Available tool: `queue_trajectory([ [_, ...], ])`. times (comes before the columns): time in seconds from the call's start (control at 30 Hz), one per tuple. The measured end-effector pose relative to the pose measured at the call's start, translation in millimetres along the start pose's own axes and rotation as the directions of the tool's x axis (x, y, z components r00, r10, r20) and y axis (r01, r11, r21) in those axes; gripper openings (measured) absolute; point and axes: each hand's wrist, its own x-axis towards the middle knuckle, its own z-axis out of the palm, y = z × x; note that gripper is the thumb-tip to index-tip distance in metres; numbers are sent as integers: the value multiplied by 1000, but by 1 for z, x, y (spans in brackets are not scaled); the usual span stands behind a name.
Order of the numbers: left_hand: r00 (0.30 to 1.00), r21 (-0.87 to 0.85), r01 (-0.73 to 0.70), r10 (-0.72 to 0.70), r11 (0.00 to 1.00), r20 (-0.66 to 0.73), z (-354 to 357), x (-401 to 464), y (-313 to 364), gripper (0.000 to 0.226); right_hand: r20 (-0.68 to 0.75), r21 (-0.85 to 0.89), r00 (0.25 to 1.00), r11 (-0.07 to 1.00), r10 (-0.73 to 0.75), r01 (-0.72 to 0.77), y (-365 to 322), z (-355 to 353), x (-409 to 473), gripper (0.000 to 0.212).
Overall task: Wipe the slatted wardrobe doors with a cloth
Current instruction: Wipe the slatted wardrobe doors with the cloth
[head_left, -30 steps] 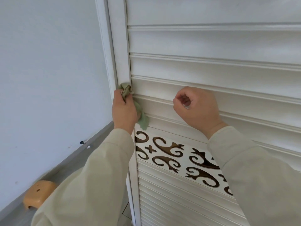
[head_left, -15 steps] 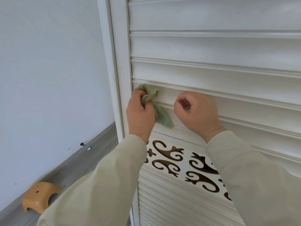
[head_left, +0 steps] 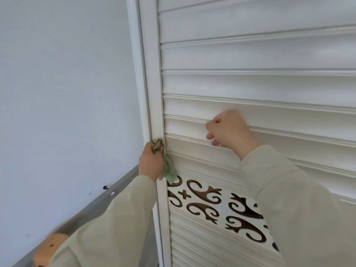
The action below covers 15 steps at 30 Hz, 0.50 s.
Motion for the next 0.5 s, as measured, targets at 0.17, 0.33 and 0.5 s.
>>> queue_trajectory([
  [0.17,914,-112,-397,382,911,-133,-24,28,116,12,331,-88,904,962,272,-258,-31,-18,8,33],
  [0.33,895,-41,-429,419,902,-152,-18,38,119,11,233,-3,943,970,237,-242,-24,-10,12,30],
  [0.5,996,66,-64,60,996,65,21,-7,-13,9,94,77,985,985,145,-152,-19,0,7,28],
])
